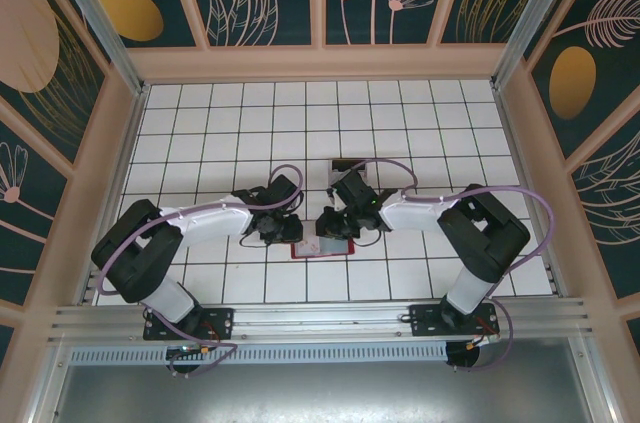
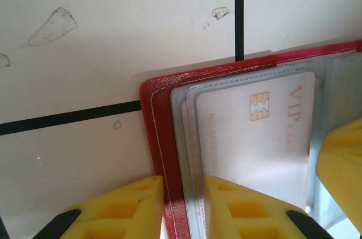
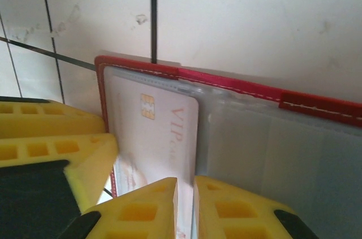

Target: Take the credit cards out of the card holder

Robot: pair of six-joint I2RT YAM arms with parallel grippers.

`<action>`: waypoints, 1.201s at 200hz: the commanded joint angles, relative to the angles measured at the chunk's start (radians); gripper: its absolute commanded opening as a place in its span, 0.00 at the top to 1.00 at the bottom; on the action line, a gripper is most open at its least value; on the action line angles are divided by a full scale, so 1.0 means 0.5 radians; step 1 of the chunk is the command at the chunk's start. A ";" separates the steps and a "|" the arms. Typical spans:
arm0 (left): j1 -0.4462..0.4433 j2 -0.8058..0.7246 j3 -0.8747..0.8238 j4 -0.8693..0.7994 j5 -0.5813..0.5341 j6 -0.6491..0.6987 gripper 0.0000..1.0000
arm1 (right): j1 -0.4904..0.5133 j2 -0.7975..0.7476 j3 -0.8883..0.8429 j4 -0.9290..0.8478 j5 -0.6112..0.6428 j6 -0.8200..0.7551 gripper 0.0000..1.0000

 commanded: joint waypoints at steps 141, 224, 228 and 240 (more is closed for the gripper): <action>-0.032 0.122 0.011 -0.069 -0.013 0.040 0.84 | -0.015 0.081 -0.091 0.193 -0.075 0.049 0.91; -0.049 0.142 0.023 -0.063 -0.004 0.045 0.86 | -0.014 0.088 -0.148 0.379 -0.170 0.128 0.87; -0.050 0.144 0.023 -0.063 -0.001 0.045 0.87 | -0.015 0.082 -0.155 0.394 -0.176 0.136 0.87; -0.048 0.150 0.025 -0.061 -0.001 0.047 0.87 | -0.015 0.068 -0.172 0.432 -0.188 0.149 0.87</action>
